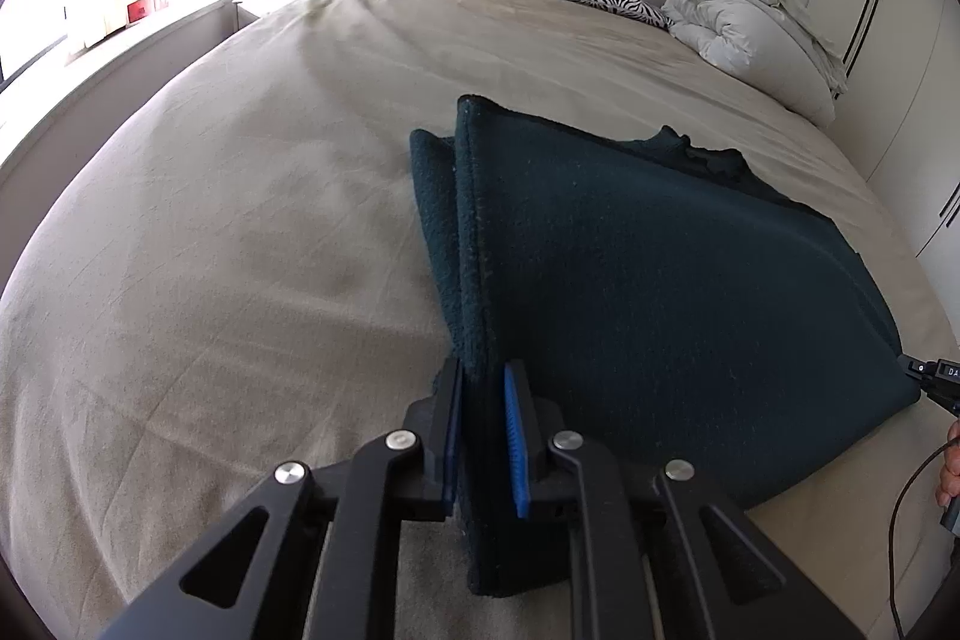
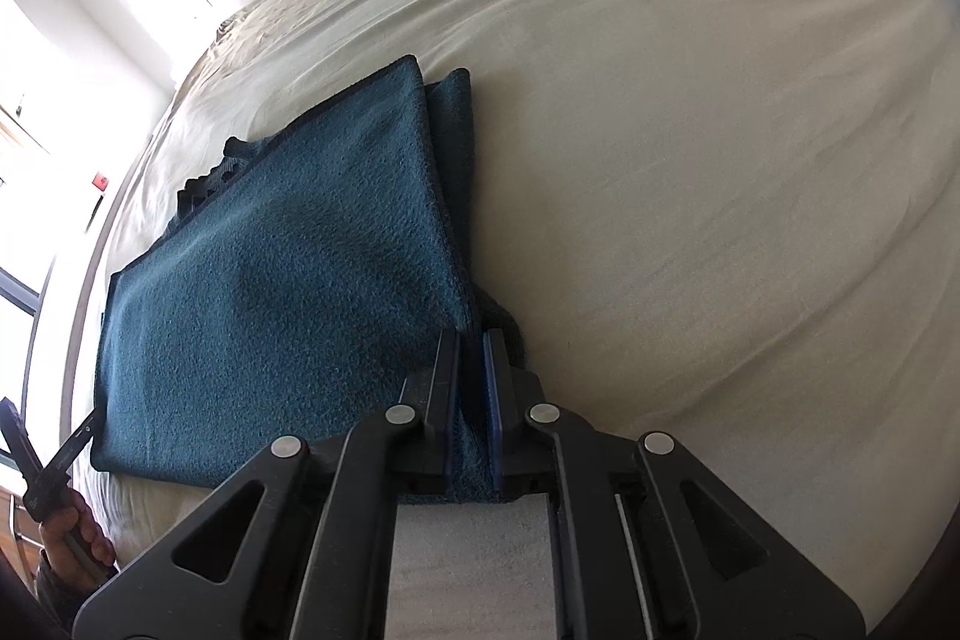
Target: Fold small clothes
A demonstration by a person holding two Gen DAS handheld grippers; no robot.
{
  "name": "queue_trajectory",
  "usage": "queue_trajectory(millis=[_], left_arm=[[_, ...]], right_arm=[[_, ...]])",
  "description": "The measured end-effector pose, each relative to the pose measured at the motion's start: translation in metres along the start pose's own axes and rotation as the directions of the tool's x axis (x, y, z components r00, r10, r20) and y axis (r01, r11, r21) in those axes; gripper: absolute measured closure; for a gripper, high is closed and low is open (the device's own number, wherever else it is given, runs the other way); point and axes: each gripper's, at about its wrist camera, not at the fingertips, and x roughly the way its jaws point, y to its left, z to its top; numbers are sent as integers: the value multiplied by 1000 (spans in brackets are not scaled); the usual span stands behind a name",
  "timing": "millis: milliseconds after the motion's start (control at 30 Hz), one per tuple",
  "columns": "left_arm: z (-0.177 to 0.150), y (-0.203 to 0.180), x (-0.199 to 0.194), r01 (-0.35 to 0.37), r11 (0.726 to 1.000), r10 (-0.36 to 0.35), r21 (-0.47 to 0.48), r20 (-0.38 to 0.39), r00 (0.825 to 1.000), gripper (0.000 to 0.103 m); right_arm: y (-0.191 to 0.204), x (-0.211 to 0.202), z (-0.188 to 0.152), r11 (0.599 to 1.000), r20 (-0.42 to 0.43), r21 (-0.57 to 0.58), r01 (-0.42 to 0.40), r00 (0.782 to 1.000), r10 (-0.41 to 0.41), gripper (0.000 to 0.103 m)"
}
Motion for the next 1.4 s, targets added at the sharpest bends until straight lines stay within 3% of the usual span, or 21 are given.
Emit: queue_trajectory(millis=[100,167,300,367,433,500,533,633,733,800,900,933,1100,1300,1367,1400], left_arm=[[1,0,-2,-1,1000,1,-4,4,1000,86],[4,3,-9,-14,999,14,-34,15,1000,78],[14,-4,-35,-45,999,47,-28,96,994,64],[25,-20,-38,-37,999,35,17,125,992,44],[38,-41,-34,-16,997,6,71,142,990,40],[52,-64,-24,8,992,-28,124,159,987,39],[60,-76,-14,21,986,-45,164,149,988,38],[77,-93,21,25,980,-43,196,91,995,38],[90,-82,50,-8,989,1,145,53,999,39],[96,-67,63,-19,995,18,95,16,1000,39],[93,-44,73,-45,998,46,39,-25,999,39],[88,-39,74,-25,999,26,37,-25,999,38],[75,-41,66,-36,996,36,86,-2,999,38],[69,-33,61,-12,997,11,78,14,1000,38],[68,-32,56,-9,998,8,68,19,1000,38],[66,-32,52,-17,998,15,62,21,1000,38]], right_arm=[[-1,0,0,1000,-12,3,-4,1000,4,96],[-1,-6,2,1000,-14,18,-5,1000,5,96],[8,-35,12,1000,87,20,-14,996,12,95],[23,-42,21,998,113,-5,-62,992,63,89],[43,-35,31,987,91,-12,-157,983,158,78],[68,-21,40,966,61,-12,-259,964,260,68],[81,-11,44,946,42,-12,-323,946,323,58],[118,28,56,908,-31,8,-418,908,418,56],[140,69,64,862,-95,86,-500,857,507,56],[146,91,69,850,-113,135,-510,844,525,56],[137,109,75,861,-82,173,-478,865,496,58],[131,112,77,861,-69,190,-471,869,490,58],[82,107,89,875,14,239,-420,903,430,58],[17,79,96,876,121,302,-376,927,356,58],[0,65,95,892,143,323,-317,948,285,58],[-7,57,92,883,157,339,-326,945,288,58]])
